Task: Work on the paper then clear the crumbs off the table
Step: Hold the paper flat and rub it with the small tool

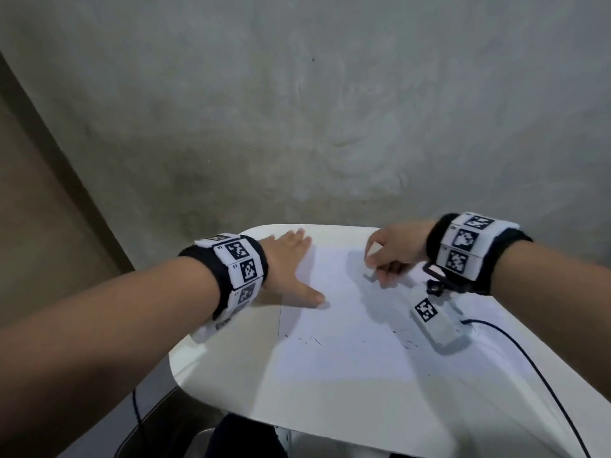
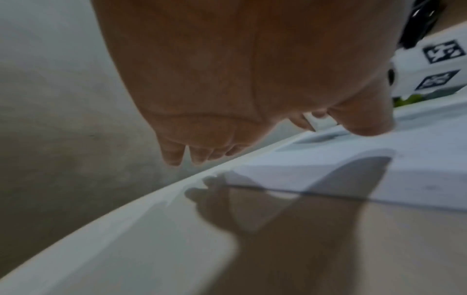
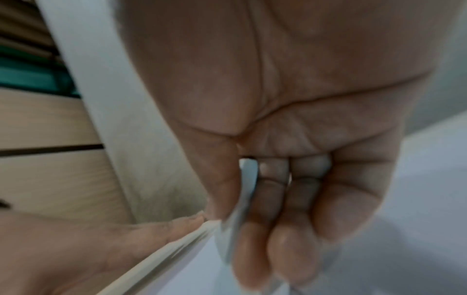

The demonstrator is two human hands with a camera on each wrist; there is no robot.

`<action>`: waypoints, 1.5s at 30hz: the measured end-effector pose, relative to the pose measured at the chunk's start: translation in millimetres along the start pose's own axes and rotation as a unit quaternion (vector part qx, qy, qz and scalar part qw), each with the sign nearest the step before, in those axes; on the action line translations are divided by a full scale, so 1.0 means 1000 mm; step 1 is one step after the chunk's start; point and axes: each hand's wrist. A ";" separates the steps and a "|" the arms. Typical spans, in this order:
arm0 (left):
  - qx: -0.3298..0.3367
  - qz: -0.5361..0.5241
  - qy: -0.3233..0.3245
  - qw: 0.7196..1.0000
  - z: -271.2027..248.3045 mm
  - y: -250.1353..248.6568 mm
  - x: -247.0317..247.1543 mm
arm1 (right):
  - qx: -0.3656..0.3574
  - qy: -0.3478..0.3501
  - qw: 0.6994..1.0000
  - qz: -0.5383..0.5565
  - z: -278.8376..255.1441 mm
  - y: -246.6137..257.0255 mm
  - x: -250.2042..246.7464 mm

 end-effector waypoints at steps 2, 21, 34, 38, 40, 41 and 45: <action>-0.013 0.001 0.028 1.000 0.002 0.012 0.001 | -0.023 -0.081 0.986 -0.144 0.012 0.028 -0.003; 0.016 -0.003 0.025 1.000 0.011 0.024 0.018 | 0.048 -0.027 0.871 -0.488 0.027 0.087 0.000; 0.005 0.001 0.052 0.999 0.011 0.022 0.013 | 0.084 -0.016 0.875 -0.477 0.022 0.090 0.016; 0.005 -0.006 0.049 0.999 0.013 0.022 0.013 | -0.005 -0.115 0.869 -0.481 0.029 0.092 0.028; 0.003 -0.005 0.047 0.999 0.013 0.021 0.014 | -0.012 -0.080 0.882 -0.464 0.020 0.079 0.029; 0.002 -0.005 0.044 0.999 0.013 0.021 0.015 | 0.003 -0.051 0.887 -0.459 0.014 0.073 0.028; -0.002 -0.010 0.038 0.999 0.014 0.021 0.016 | 0.060 0.019 0.884 -0.463 0.002 0.070 0.028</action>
Point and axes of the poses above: each hand's wrist, its own z-axis towards the middle knuckle, its own x-axis out of the palm, y = z × x, and after that the axes turned 15 degrees about y, right-handed
